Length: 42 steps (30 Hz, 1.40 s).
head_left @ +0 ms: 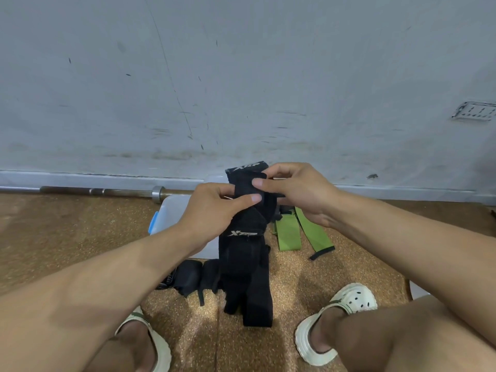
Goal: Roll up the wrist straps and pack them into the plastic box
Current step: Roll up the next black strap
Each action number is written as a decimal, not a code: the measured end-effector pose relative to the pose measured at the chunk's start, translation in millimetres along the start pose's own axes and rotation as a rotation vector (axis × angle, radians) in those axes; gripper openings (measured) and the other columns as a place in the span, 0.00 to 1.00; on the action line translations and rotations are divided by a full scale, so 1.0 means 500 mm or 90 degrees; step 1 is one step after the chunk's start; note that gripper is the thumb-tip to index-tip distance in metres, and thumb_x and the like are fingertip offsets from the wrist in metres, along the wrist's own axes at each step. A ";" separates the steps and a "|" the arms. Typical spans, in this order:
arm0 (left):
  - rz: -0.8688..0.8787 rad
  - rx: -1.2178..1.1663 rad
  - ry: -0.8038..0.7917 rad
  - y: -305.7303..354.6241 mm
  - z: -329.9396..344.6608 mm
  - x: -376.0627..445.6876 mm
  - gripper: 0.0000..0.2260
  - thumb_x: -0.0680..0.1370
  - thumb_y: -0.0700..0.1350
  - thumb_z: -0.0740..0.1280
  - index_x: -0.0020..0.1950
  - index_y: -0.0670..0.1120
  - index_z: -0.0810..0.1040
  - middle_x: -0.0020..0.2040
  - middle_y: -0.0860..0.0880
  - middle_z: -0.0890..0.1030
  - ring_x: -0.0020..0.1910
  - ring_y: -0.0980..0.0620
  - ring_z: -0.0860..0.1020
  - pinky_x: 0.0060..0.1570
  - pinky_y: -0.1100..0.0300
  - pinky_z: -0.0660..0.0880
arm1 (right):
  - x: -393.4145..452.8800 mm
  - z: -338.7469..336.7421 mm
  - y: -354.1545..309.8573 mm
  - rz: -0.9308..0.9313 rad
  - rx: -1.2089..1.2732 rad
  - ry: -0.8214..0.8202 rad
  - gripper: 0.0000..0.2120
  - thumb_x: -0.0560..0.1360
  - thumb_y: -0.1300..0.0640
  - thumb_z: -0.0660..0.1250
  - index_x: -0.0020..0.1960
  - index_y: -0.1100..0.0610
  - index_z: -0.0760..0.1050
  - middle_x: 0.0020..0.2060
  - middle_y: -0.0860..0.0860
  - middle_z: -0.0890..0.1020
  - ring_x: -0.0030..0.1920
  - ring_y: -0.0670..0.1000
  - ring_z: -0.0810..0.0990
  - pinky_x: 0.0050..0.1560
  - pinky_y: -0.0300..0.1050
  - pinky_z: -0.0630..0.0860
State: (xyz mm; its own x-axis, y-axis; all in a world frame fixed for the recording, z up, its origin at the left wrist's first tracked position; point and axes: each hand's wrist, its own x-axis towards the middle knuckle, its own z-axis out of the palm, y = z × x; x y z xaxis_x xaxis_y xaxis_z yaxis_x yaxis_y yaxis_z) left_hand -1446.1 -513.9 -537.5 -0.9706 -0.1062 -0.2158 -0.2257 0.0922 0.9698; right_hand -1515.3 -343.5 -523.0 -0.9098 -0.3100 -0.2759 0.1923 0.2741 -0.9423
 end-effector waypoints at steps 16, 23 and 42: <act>0.020 -0.134 0.200 -0.003 -0.037 0.053 0.27 0.82 0.31 0.60 0.76 0.53 0.60 0.47 0.43 0.77 0.42 0.49 0.81 0.49 0.56 0.83 | -0.004 0.000 -0.005 -0.067 0.042 -0.051 0.03 0.80 0.61 0.70 0.49 0.55 0.78 0.46 0.59 0.87 0.48 0.54 0.86 0.57 0.45 0.80; 0.000 -0.121 0.265 0.010 -0.082 0.072 0.33 0.82 0.30 0.57 0.79 0.60 0.57 0.57 0.38 0.80 0.53 0.40 0.83 0.48 0.49 0.84 | -0.001 -0.005 0.018 0.027 -0.074 -0.071 0.03 0.79 0.55 0.72 0.46 0.52 0.84 0.39 0.52 0.85 0.40 0.52 0.82 0.46 0.49 0.77; -0.034 -0.076 0.033 -0.022 -0.040 0.040 0.41 0.77 0.43 0.75 0.82 0.56 0.54 0.51 0.45 0.87 0.53 0.51 0.85 0.67 0.48 0.75 | 0.027 0.008 0.003 -0.034 0.150 0.083 0.13 0.78 0.53 0.73 0.59 0.59 0.84 0.46 0.51 0.88 0.35 0.44 0.80 0.33 0.37 0.72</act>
State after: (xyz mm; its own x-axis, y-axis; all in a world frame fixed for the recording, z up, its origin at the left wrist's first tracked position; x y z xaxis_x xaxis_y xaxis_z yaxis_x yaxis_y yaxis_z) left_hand -1461.4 -537.0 -550.2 -0.9513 -0.1597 -0.2638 -0.2620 -0.0328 0.9645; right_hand -1525.8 -351.0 -529.0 -0.9579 -0.1936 -0.2119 0.2087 0.0371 -0.9773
